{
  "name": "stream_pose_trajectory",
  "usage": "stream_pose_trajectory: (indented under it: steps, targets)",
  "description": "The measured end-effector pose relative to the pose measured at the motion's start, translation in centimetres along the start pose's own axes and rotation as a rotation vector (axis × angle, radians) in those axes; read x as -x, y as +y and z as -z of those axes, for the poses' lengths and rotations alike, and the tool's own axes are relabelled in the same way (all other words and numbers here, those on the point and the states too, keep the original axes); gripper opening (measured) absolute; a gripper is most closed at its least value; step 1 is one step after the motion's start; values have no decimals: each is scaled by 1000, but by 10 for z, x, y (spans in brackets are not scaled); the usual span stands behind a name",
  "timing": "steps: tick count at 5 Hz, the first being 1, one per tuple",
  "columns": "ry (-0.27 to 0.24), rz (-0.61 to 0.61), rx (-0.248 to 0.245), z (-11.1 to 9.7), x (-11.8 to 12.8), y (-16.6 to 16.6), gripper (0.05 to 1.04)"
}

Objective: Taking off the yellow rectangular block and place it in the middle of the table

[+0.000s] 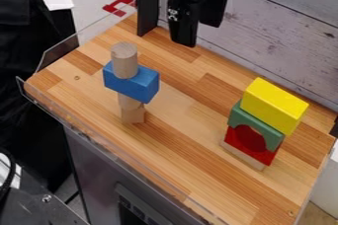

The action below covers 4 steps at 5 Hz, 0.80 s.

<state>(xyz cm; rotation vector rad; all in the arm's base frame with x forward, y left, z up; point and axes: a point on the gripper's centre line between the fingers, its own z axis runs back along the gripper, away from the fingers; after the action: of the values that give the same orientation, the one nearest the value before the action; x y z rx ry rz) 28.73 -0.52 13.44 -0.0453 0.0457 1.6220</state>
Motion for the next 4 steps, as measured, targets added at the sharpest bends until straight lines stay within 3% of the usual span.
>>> stream_pose_trajectory:
  steps: [1,3,4]
  targets:
    - [-1,-3,-34,9,-1,2,999]
    - [0,8,-27,9,4,2,999]
    - [1,35,18,2,15,0,999]
